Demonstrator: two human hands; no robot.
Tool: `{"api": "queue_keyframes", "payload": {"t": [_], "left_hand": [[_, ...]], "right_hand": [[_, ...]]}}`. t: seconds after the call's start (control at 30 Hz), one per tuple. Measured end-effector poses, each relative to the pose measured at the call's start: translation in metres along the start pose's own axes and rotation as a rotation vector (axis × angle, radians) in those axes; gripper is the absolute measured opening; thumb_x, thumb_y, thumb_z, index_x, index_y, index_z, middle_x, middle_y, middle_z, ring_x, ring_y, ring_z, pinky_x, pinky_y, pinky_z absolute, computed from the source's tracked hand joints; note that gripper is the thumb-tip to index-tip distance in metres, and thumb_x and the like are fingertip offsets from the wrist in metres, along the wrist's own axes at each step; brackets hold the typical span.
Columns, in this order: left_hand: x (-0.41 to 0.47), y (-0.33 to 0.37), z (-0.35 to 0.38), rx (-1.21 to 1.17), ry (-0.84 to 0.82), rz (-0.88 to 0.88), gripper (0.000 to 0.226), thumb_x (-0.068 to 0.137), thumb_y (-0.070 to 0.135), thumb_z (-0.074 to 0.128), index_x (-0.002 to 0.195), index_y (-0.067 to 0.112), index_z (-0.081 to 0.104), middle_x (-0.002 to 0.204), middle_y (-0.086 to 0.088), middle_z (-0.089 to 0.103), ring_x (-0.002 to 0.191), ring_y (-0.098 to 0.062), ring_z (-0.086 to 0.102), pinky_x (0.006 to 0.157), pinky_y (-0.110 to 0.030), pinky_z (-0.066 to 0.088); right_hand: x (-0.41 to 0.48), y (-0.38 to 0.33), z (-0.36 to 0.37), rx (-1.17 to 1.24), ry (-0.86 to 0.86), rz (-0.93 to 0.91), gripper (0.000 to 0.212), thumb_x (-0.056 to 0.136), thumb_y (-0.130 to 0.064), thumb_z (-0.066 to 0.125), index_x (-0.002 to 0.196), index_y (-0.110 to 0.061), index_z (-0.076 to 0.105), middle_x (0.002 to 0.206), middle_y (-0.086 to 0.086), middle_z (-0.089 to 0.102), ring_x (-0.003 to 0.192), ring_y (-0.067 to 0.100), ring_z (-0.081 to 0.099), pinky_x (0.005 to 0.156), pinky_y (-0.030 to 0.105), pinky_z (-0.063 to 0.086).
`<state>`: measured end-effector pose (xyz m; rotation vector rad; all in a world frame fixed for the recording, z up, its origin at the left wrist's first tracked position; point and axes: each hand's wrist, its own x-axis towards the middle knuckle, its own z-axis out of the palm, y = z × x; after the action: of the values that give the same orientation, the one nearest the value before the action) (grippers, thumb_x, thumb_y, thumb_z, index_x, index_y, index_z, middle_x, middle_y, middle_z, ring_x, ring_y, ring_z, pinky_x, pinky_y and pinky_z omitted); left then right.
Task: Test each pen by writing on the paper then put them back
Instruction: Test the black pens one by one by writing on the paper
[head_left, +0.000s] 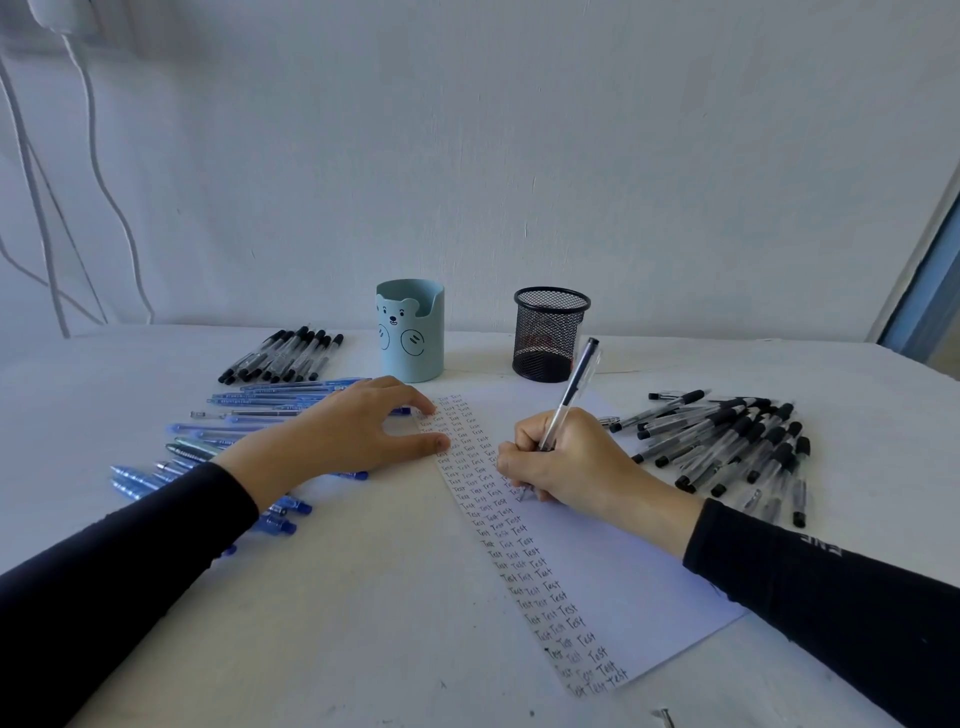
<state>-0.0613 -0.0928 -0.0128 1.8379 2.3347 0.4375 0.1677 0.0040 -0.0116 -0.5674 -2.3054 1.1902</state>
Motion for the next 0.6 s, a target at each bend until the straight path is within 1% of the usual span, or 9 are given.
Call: {"api": "queue_keyframes", "payload": {"t": [0.13, 0.23, 0.33, 0.4, 0.47, 0.6], "left_hand": [[0.0000, 0.0020, -0.0003, 0.001, 0.001, -0.003, 0.071, 0.065, 0.084, 0.045, 0.123, 0.043, 0.053, 0.130, 0.017, 0.050, 0.119, -0.004, 0.044, 0.105, -0.031, 0.038], [0.0000, 0.0011, -0.0004, 0.000, -0.003, -0.004, 0.072, 0.064, 0.085, 0.043, 0.122, 0.044, 0.053, 0.130, 0.016, 0.050, 0.120, -0.005, 0.045, 0.106, -0.032, 0.038], [0.0000, 0.0002, 0.0001, -0.002, -0.001, 0.002, 0.072, 0.063, 0.087, 0.042, 0.121, 0.045, 0.053, 0.130, 0.016, 0.050, 0.120, -0.005, 0.045, 0.106, -0.034, 0.039], [0.0003, 0.0000, 0.0000, 0.001, -0.001, -0.001, 0.071, 0.064, 0.086, 0.043, 0.122, 0.045, 0.053, 0.131, 0.016, 0.049, 0.121, -0.005, 0.045, 0.106, -0.034, 0.039], [0.0002, 0.0006, 0.0000, 0.003, -0.002, -0.002, 0.071, 0.065, 0.086, 0.043, 0.122, 0.045, 0.052, 0.131, 0.016, 0.049, 0.121, -0.005, 0.044, 0.106, -0.034, 0.038], [-0.0004, 0.0008, 0.0002, -0.003, -0.004, -0.004, 0.070, 0.065, 0.084, 0.044, 0.123, 0.045, 0.053, 0.132, 0.016, 0.049, 0.121, -0.006, 0.044, 0.106, -0.033, 0.038]], "right_hand": [[-0.0005, 0.0007, -0.0009, 0.014, 0.003, -0.008, 0.048, 0.087, -0.007, 0.069, 0.046, -0.016, 0.047, 0.046, -0.006, 0.054, 0.040, 0.001, 0.050, 0.047, 0.013, 0.042], [-0.0005, 0.0005, -0.0012, 0.008, -0.002, -0.006, 0.047, 0.087, -0.007, 0.069, 0.046, -0.016, 0.048, 0.049, -0.002, 0.056, 0.041, 0.003, 0.051, 0.046, 0.014, 0.042], [0.0006, 0.0023, -0.0019, 0.025, 0.004, 0.014, 0.045, 0.087, -0.007, 0.068, 0.048, -0.014, 0.047, 0.047, -0.006, 0.056, 0.045, 0.002, 0.054, 0.049, 0.015, 0.046], [0.0011, 0.0031, -0.0017, 0.031, 0.006, 0.018, 0.046, 0.087, -0.007, 0.069, 0.047, -0.016, 0.048, 0.048, -0.005, 0.057, 0.045, 0.002, 0.054, 0.051, 0.016, 0.047], [0.0010, 0.0032, -0.0015, 0.024, 0.003, 0.018, 0.046, 0.086, -0.006, 0.069, 0.046, -0.016, 0.048, 0.050, -0.003, 0.058, 0.046, 0.003, 0.054, 0.049, 0.015, 0.046], [0.0001, 0.0015, -0.0026, 0.033, -0.009, 0.029, 0.044, 0.086, -0.004, 0.067, 0.048, -0.012, 0.048, 0.047, -0.006, 0.057, 0.043, -0.001, 0.053, 0.045, 0.012, 0.042]]}}
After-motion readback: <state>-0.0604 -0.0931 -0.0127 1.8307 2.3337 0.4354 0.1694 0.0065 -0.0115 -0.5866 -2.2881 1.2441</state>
